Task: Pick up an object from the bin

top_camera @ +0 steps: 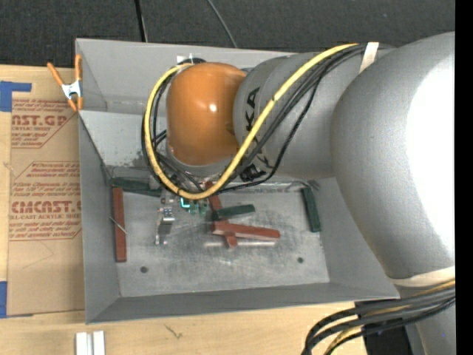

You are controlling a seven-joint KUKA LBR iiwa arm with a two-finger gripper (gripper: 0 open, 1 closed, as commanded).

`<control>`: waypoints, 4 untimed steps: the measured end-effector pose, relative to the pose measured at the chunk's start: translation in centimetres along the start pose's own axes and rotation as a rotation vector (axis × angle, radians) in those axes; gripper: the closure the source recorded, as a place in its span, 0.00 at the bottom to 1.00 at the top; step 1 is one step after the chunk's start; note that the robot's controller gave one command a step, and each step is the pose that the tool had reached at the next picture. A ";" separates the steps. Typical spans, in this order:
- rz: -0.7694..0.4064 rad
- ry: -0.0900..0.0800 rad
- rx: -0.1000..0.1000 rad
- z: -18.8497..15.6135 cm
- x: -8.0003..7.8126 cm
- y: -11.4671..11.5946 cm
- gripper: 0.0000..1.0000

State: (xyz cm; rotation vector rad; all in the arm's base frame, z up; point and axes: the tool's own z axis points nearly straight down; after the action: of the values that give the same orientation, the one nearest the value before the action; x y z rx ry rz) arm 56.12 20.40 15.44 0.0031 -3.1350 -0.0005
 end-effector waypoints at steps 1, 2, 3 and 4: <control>0.001 -0.007 -0.001 -0.5 -0.2 -0.1 0.00; 0.069 -0.009 -0.003 1.8 -2.1 -4.4 0.00; 0.036 -0.011 0.002 7.9 -2.2 -3.0 0.00; -0.078 -0.016 -0.004 7.9 -0.6 -15.5 1.00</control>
Offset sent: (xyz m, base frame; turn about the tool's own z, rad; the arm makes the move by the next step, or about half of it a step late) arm 0.0306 -0.0711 -0.0318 0.1104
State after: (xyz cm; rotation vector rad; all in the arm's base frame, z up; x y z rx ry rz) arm 56.69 4.90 7.50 0.1263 -3.1487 -0.0074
